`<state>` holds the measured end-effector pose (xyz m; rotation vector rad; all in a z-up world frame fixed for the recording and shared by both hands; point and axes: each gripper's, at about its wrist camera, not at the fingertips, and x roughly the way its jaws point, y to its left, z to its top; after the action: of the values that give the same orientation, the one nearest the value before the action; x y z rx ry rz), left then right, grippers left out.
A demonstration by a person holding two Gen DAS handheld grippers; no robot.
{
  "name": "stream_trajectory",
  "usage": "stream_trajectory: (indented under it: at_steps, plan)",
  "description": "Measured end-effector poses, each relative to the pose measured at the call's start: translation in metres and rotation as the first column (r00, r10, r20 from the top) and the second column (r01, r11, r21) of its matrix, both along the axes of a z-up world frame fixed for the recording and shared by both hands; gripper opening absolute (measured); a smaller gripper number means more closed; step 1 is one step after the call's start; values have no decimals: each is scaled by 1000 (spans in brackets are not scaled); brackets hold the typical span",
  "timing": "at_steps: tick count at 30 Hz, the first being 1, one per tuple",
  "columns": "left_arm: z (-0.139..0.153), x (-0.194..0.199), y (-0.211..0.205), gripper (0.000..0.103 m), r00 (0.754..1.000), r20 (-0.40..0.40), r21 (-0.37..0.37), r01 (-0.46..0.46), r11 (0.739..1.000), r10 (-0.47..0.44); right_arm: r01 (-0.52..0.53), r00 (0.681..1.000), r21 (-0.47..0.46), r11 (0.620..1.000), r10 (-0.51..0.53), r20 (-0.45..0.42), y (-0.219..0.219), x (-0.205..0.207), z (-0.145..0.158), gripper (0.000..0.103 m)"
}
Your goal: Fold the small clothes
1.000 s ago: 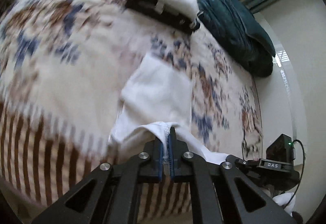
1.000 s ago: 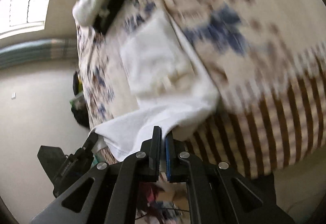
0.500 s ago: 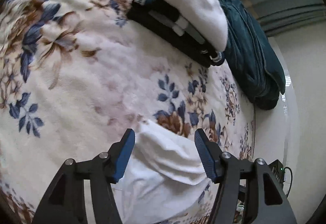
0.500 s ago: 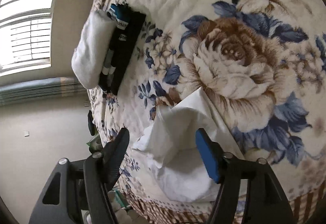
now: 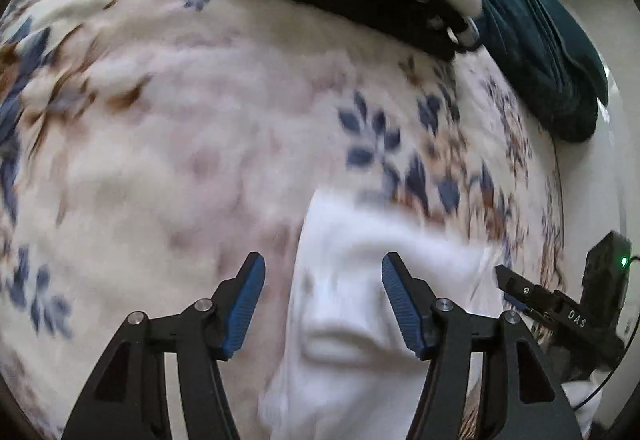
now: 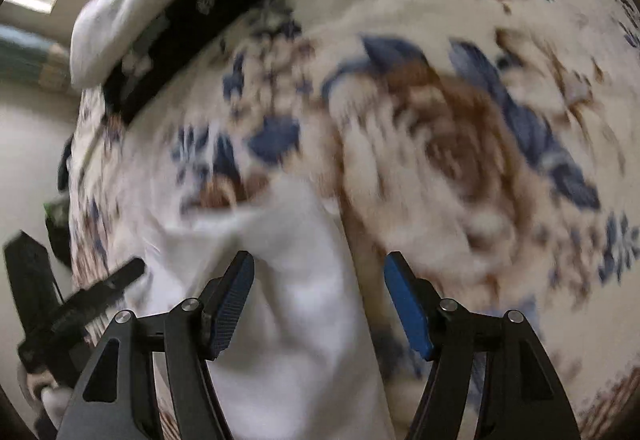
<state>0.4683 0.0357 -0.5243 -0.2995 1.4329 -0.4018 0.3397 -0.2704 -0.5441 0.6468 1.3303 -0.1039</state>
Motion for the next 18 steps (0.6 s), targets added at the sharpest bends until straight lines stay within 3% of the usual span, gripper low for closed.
stream_trajectory:
  at_steps: [5, 8, 13, 16, 17, 18]
  plan:
    - [22, 16, 23, 58, 996, 53, 14, -80, 997, 79, 83, 996, 50, 995, -84, 5, -26, 23, 0, 70]
    - [23, -2, 39, 58, 995, 23, 28, -95, 995, 94, 50, 999, 99, 994, -50, -2, -34, 15, 8, 70]
    - [8, -34, 44, 58, 991, -93, -18, -103, 995, 101, -49, 998, 148, 988, 56, -42, -27, -8, 11, 70]
    - [1, -27, 21, 58, 996, -73, 4, -59, 998, 59, -117, 989, 170, 978, 131, -70, -15, -13, 1, 70]
    - [-3, -22, 11, 58, 998, -58, 18, -34, 999, 35, -127, 988, 170, 977, 140, -70, -12, -12, -3, 67]
    - [-4, -17, 3, 56, 999, -43, 24, -13, 1000, 14, -126, 989, 182, 975, 139, -56, -11, -10, -8, 45]
